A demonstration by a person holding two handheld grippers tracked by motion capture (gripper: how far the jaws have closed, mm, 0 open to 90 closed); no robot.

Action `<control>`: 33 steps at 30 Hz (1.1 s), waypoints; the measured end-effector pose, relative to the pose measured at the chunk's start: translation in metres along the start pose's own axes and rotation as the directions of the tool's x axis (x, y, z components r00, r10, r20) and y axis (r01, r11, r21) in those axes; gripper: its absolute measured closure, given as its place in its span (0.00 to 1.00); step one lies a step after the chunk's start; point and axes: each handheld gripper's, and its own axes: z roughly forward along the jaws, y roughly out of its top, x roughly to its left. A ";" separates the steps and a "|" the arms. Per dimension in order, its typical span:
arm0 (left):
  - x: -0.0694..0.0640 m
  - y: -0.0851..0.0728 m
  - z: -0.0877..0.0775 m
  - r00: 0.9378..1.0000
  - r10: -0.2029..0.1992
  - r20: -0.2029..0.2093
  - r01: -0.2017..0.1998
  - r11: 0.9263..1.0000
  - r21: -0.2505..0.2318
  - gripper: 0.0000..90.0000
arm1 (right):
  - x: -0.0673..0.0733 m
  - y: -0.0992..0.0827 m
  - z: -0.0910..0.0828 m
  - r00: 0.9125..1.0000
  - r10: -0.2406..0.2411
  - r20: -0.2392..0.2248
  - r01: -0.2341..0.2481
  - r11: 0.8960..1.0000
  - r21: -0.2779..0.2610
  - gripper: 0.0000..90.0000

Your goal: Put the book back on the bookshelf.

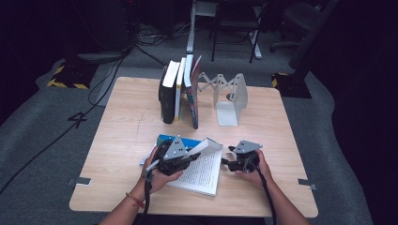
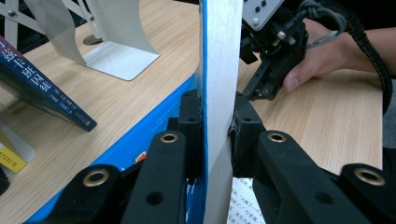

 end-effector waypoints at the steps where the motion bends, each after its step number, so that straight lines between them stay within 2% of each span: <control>1: 0.000 0.000 0.000 1.000 0.000 0.000 0.000 1.000 0.000 0.87 | 0.001 0.000 0.001 1.000 0.000 -0.004 0.000 1.000 -0.001 0.42; 4: 0.001 0.000 -0.002 1.000 -0.004 0.007 0.004 1.000 0.002 0.87 | 0.002 0.000 0.000 1.000 -0.002 -0.021 0.001 1.000 -0.026 0.45; 6: 0.002 0.001 -0.005 1.000 -0.009 0.013 0.009 1.000 -0.001 0.87 | 0.003 -0.001 -0.005 0.999 -0.008 -0.042 0.005 0.997 -0.073 0.53; 8: 0.004 0.002 -0.008 1.000 -0.011 0.023 0.011 1.000 0.005 0.87 | 0.002 -0.001 -0.009 0.998 0.004 -0.070 -0.012 0.994 -0.113 0.55; 13: 0.005 -0.001 -0.017 0.998 -0.040 0.048 0.040 0.999 0.015 0.86 | 0.004 0.004 -0.016 0.992 0.026 -0.123 -0.046 0.986 -0.160 0.63; 14: 0.006 -0.002 -0.018 0.997 -0.053 0.057 0.053 0.999 0.010 0.86 | 0.006 0.006 -0.017 0.991 0.023 -0.131 -0.044 0.986 -0.160 0.68; 16: 0.008 -0.004 -0.023 0.996 -0.062 0.064 0.062 0.998 0.003 0.86 | 0.009 0.008 -0.020 0.990 0.011 -0.142 -0.035 0.985 -0.169 0.69; 18: 0.007 -0.005 -0.026 0.996 -0.063 0.056 0.063 0.998 -0.005 0.85 | 0.010 0.010 -0.024 0.988 0.020 -0.156 -0.049 0.981 -0.186 0.69; 19: 0.005 -0.006 -0.027 0.998 -0.057 0.036 0.058 0.998 -0.008 0.85 | 0.010 0.012 -0.027 0.986 0.024 -0.164 -0.057 0.978 -0.199 0.69; 20: 0.002 -0.007 -0.024 0.999 -0.046 0.015 0.046 0.999 0.019 0.85 | 0.009 0.015 -0.033 0.969 0.033 -0.247 -0.100 0.960 -0.262 0.57; 21: -0.001 -0.008 -0.019 0.999 -0.029 0.022 0.028 0.999 0.040 0.85 | 0.011 0.022 -0.042 0.952 0.046 -0.303 -0.150 0.932 -0.330 0.62; 22: -0.008 -0.011 -0.011 1.000 0.006 0.015 -0.006 0.999 0.048 0.86 | 0.015 0.032 -0.049 0.950 0.011 -0.312 -0.130 0.923 -0.363 0.62; 23: -0.012 -0.013 -0.005 1.000 -0.001 -0.001 0.001 0.999 0.047 0.87 | 0.026 0.049 -0.058 0.965 -0.071 -0.254 -0.033 0.924 -0.382 0.63; 24: -0.012 -0.013 -0.005 1.000 -0.001 -0.001 0.001 0.999 0.047 0.87 | 0.026 0.049 -0.058 0.965 -0.071 -0.254 -0.033 0.924 -0.382 0.63; 25: -0.012 -0.012 -0.004 1.000 -0.015 -0.018 0.016 0.999 0.039 0.88 | 0.031 0.065 -0.066 0.980 -0.090 -0.180 0.015 0.925 -0.380 0.63; 26: -0.005 -0.006 -0.010 0.998 -0.054 -0.020 0.054 0.998 0.022 0.88 | 0.026 0.064 -0.066 0.983 -0.062 -0.175 -0.009 0.925 -0.379 0.63; 27: -0.002 -0.005 -0.015 0.998 -0.065 -0.023 0.065 0.998 -0.001 0.88 | 0.021 0.060 -0.066 0.986 -0.040 -0.161 -0.021 0.931 -0.364 0.62; 28: 0.001 -0.005 -0.019 0.997 -0.069 -0.024 0.068 0.997 -0.023 0.88 | 0.017 0.055 -0.064 0.990 -0.030 -0.138 -0.019 0.940 -0.340 0.60; 30: 0.004 -0.007 -0.023 0.996 -0.085 -0.033 0.084 0.996 -0.032 0.88 | 0.013 0.043 -0.057 0.994 -0.032 -0.101 0.002 0.960 -0.281 0.59; 31: 0.005 -0.007 -0.024 0.996 -0.086 -0.037 0.085 0.996 -0.035 0.88 | 0.012 0.039 -0.054 0.995 -0.034 -0.096 0.008 0.966 -0.260 0.59; 32: 0.005 -0.007 -0.024 0.996 -0.086 -0.037 0.085 0.996 -0.035 0.88 | 0.012 0.039 -0.054 0.995 -0.034 -0.096 0.008 0.966 -0.260 0.59; 33: 0.004 -0.007 -0.025 0.996 -0.081 -0.047 0.080 0.996 -0.034 0.87 | 0.009 0.029 -0.039 0.996 -0.026 -0.088 0.010 0.983 -0.186 0.55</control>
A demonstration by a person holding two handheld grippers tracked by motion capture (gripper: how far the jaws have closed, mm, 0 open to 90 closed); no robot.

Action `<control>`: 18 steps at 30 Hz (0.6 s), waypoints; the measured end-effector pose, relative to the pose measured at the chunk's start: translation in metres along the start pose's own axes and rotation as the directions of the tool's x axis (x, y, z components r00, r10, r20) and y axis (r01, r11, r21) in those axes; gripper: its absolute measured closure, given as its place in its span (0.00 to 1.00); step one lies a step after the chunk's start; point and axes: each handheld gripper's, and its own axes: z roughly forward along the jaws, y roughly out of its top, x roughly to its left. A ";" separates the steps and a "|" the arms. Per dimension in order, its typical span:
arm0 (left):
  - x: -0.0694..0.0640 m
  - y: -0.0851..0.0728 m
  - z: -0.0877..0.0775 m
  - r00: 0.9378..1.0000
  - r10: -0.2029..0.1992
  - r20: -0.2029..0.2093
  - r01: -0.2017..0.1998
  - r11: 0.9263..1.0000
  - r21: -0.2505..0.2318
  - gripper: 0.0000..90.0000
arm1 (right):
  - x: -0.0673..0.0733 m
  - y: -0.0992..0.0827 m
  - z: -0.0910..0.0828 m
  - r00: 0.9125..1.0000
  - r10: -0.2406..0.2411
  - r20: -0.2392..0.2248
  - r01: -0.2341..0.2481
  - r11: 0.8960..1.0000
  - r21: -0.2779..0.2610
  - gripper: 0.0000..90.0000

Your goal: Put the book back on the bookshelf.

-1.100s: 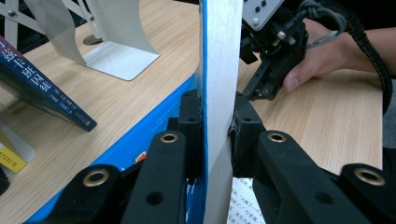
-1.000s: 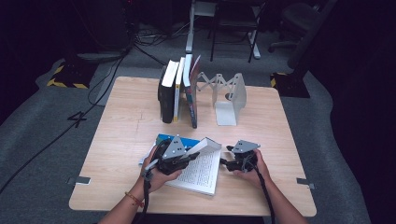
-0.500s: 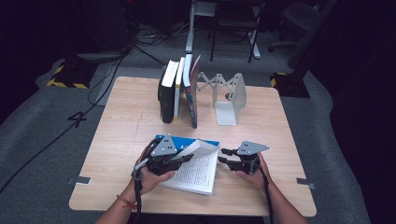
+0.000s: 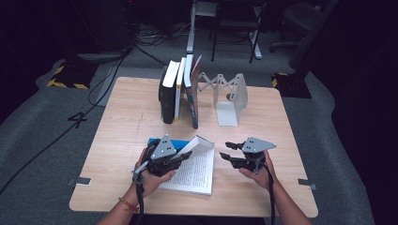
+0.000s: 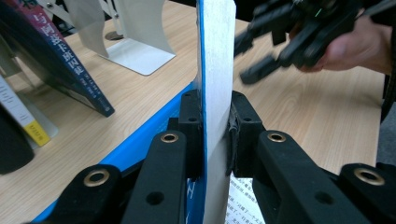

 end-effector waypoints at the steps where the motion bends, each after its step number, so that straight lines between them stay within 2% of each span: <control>1: 0.000 0.000 0.000 1.000 0.001 0.002 -0.001 1.000 -0.003 0.87 | -0.001 -0.005 0.006 1.000 -0.005 0.003 0.005 1.000 0.030 0.54; 5: 0.001 0.000 -0.001 1.000 -0.002 0.009 0.002 1.000 -0.009 0.87 | 0.000 -0.020 0.028 1.000 -0.027 0.003 0.026 0.992 0.122 0.52; 7: 0.002 0.000 -0.001 1.000 -0.005 0.012 0.005 1.000 -0.012 0.87 | -0.001 -0.024 0.036 1.000 -0.006 -0.004 0.007 0.991 0.131 0.51; 14: 0.002 -0.001 -0.002 1.000 0.003 0.024 -0.002 1.000 -0.019 0.87 | 0.002 -0.025 0.051 1.000 -0.025 0.004 0.023 0.986 0.166 0.49; 18: 0.001 -0.001 0.000 0.999 0.002 0.039 -0.002 1.000 -0.001 0.87 | 0.004 -0.023 0.055 1.000 -0.028 0.004 0.027 0.986 0.163 0.50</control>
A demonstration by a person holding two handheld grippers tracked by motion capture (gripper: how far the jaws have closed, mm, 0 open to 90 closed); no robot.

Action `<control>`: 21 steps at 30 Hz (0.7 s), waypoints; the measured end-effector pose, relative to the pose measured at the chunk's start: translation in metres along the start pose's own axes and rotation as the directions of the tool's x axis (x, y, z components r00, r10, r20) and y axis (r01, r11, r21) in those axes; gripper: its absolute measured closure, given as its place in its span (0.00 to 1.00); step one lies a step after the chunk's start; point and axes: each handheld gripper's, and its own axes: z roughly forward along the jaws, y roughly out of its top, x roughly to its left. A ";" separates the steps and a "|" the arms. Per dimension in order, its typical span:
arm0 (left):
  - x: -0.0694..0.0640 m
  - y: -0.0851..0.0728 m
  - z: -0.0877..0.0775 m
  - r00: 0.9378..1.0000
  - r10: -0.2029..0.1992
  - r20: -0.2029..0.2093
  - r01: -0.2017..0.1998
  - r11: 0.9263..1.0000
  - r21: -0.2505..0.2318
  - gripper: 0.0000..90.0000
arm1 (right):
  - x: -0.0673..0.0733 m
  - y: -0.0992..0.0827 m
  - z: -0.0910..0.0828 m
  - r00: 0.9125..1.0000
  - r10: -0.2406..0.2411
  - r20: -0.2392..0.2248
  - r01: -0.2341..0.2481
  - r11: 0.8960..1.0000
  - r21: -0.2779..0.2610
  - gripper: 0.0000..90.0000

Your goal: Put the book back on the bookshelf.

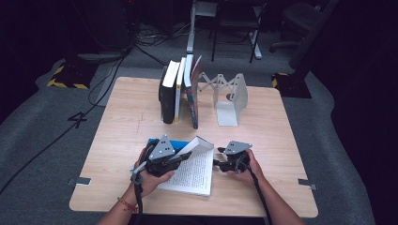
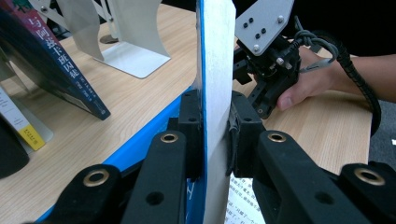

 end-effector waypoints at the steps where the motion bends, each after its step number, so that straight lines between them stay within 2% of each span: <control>1: 0.000 0.001 0.001 1.000 0.000 0.010 0.000 1.000 0.013 0.87 | 0.001 0.000 0.000 1.000 0.004 -0.002 -0.004 1.000 -0.001 0.50; 3: 0.002 0.003 0.003 0.999 -0.017 0.036 0.015 0.999 0.048 0.87 | 0.001 0.000 -0.001 1.000 0.010 -0.021 -0.010 1.000 -0.016 0.53; 4: 0.003 0.004 0.005 0.998 -0.020 0.062 0.014 0.996 0.092 0.87 | 0.001 0.000 -0.001 1.000 0.009 -0.029 -0.010 1.000 -0.029 0.57; 7: -0.003 0.005 0.006 0.998 0.011 0.066 -0.021 0.988 0.153 0.87 | 0.002 0.000 -0.003 0.997 0.046 -0.055 -0.050 0.996 -0.070 0.62; 9: -0.005 0.004 0.006 0.998 0.016 0.065 -0.026 0.987 0.161 0.87 | 0.004 0.001 -0.003 0.997 0.047 -0.065 -0.052 0.996 -0.076 0.66; 12: -0.004 0.002 0.004 0.996 0.035 0.083 -0.049 0.983 0.176 0.87 | 0.007 0.003 -0.003 0.996 0.049 -0.074 -0.056 0.995 -0.086 0.68; 13: -0.004 0.002 0.002 0.996 0.040 0.085 -0.055 0.982 0.181 0.87 | 0.007 0.003 -0.003 0.995 0.054 -0.089 -0.062 0.993 -0.097 0.69; 16: -0.005 0.001 -0.005 0.995 0.057 0.085 -0.071 0.984 0.166 0.87 | 0.009 0.007 -0.005 0.991 0.070 -0.111 -0.084 0.988 -0.129 0.73; 19: -0.003 0.000 -0.011 0.993 0.053 0.101 -0.067 0.987 0.145 0.87 | 0.011 0.011 -0.009 0.989 0.076 -0.130 -0.096 0.983 -0.159 0.75; 21: -0.002 0.001 -0.013 0.991 0.053 0.120 -0.072 0.985 0.158 0.87 | 0.011 0.015 -0.013 0.984 0.083 -0.156 -0.111 0.977 -0.180 0.76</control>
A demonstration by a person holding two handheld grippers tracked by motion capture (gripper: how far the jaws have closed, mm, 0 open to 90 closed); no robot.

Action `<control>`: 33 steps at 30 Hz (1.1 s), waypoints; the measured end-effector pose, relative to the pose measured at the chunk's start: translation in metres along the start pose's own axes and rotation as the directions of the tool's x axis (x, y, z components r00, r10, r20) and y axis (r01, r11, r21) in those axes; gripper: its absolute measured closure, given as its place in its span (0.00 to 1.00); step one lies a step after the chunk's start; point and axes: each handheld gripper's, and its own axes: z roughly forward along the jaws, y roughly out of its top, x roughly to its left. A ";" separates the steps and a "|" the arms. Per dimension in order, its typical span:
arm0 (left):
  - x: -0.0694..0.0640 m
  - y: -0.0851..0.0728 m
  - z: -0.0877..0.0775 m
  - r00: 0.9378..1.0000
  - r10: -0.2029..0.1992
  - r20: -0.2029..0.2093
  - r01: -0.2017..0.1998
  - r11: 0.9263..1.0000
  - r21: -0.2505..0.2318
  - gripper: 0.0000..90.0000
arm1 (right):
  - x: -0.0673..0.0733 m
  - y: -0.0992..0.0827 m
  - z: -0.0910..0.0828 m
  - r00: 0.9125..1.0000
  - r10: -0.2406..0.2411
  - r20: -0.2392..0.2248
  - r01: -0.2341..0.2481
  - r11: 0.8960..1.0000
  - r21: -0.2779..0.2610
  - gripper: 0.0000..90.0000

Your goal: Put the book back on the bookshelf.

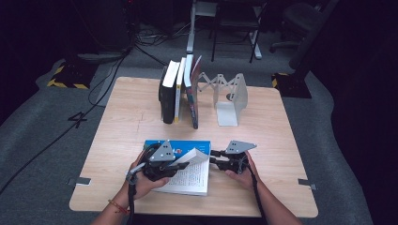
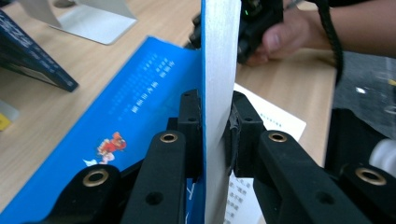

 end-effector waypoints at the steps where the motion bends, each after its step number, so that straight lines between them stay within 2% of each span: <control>1: 0.000 0.001 -0.001 1.000 0.005 0.009 -0.005 1.000 0.010 0.87 | 0.001 0.002 -0.001 1.000 -0.001 -0.002 0.001 1.000 -0.007 0.77; 5: -0.002 0.011 -0.005 0.998 0.045 0.052 -0.050 0.995 0.092 0.87 | 0.005 0.009 -0.007 1.000 0.008 -0.027 -0.009 0.999 -0.044 0.79; 10: -0.007 0.012 -0.006 0.996 0.079 0.049 -0.083 0.993 0.088 0.87 | 0.007 0.014 -0.013 0.998 0.013 -0.058 -0.017 0.997 -0.069 0.82; 11: -0.009 0.011 -0.006 0.995 0.084 0.045 -0.087 0.995 0.047 0.87 | 0.008 0.015 -0.014 0.998 0.007 -0.067 -0.012 0.997 -0.075 0.82; 12: -0.010 0.012 -0.005 0.995 0.090 0.047 -0.091 0.995 0.036 0.87 | 0.009 0.015 -0.014 0.997 0.001 -0.077 -0.007 0.997 -0.075 0.82; 15: -0.010 0.015 -0.001 0.992 0.100 0.071 -0.101 0.995 0.009 0.87 | 0.013 0.017 -0.015 0.996 -0.025 -0.080 0.019 0.997 -0.069 0.82; 17: -0.009 0.020 0.001 0.991 0.099 0.092 -0.099 0.995 -0.005 0.87 | 0.012 0.016 -0.019 0.996 -0.017 -0.082 0.011 0.997 -0.077 0.82; 21: -0.011 0.030 0.003 0.987 0.115 0.109 -0.111 0.993 -0.040 0.87 | 0.008 0.019 -0.038 0.998 -0.017 -0.060 0.010 0.994 -0.110 0.82; 23: -0.013 0.037 0.005 0.985 0.133 0.114 -0.125 0.990 -0.071 0.87 | 0.007 0.020 -0.043 0.998 -0.014 -0.056 0.007 0.992 -0.125 0.82; 25: -0.015 0.047 0.010 0.981 0.149 0.126 -0.134 0.984 -0.118 0.86 | 0.003 0.024 -0.060 0.999 -0.008 -0.036 0.002 0.986 -0.165 0.82; 28: -0.017 0.054 0.016 0.978 0.169 0.125 -0.150 0.977 -0.150 0.86 | -0.001 0.027 -0.074 1.000 -0.011 -0.009 0.009 0.983 -0.186 0.82; 29: -0.017 0.054 0.016 0.978 0.169 0.125 -0.150 0.977 -0.150 0.86 | -0.001 0.027 -0.074 1.000 -0.011 -0.009 0.009 0.983 -0.186 0.82; 30: -0.018 0.058 0.019 0.977 0.188 0.098 -0.168 0.969 -0.182 0.86 | -0.004 0.028 -0.083 1.000 -0.009 0.003 0.009 0.979 -0.205 0.82; 32: -0.019 0.058 0.020 0.979 0.192 0.065 -0.176 0.965 -0.196 0.86 | -0.006 0.030 -0.089 1.000 -0.010 -0.006 0.008 0.973 -0.232 0.82; 33: -0.021 0.057 0.019 0.983 0.177 0.049 -0.164 0.965 -0.204 0.86 | -0.005 0.032 -0.092 1.000 -0.011 -0.010 0.009 0.970 -0.243 0.82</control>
